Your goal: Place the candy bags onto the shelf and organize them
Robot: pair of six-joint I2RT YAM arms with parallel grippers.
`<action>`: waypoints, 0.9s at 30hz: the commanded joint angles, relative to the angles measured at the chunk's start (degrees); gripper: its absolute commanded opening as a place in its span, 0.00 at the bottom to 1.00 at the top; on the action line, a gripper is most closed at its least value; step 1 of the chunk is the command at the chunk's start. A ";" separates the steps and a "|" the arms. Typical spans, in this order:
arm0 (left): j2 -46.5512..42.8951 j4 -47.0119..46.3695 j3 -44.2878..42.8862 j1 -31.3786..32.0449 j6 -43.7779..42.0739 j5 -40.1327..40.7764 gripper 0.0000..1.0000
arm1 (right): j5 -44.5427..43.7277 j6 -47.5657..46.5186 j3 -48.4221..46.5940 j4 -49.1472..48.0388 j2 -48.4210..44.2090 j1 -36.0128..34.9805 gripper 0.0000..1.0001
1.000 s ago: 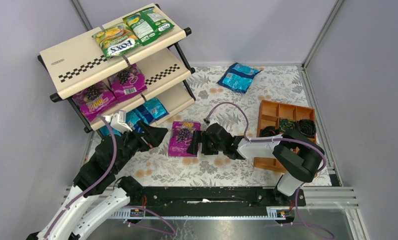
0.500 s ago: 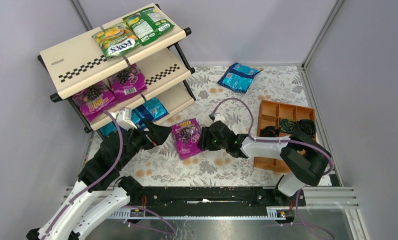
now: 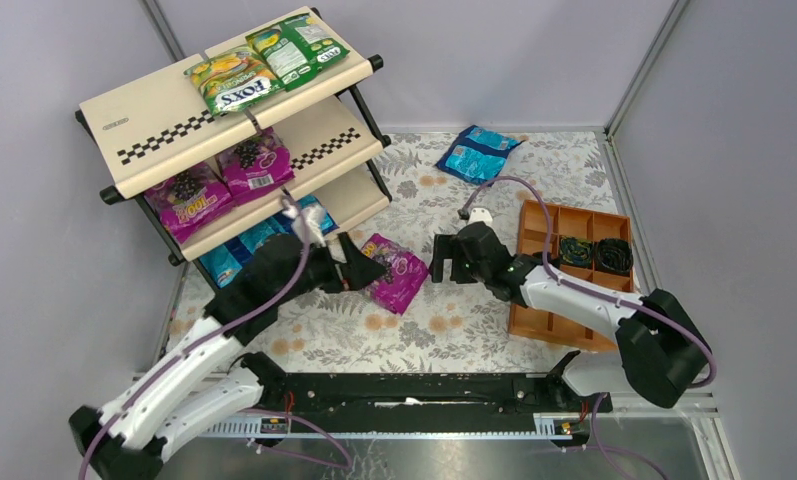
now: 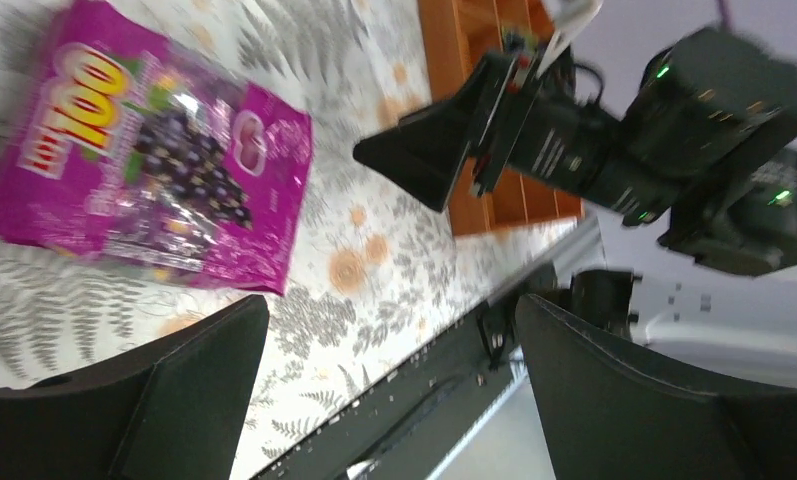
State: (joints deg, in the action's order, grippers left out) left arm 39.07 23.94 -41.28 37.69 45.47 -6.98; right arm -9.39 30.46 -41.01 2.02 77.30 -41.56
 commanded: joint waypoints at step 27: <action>53.09 13.22 -22.85 34.64 -22.30 47.59 0.50 | 5.26 9.00 12.07 -0.07 -13.15 6.31 1.00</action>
State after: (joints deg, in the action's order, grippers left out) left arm 91.07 36.80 -62.17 72.27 25.56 34.39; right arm -5.76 38.13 -29.67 4.29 64.90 -35.81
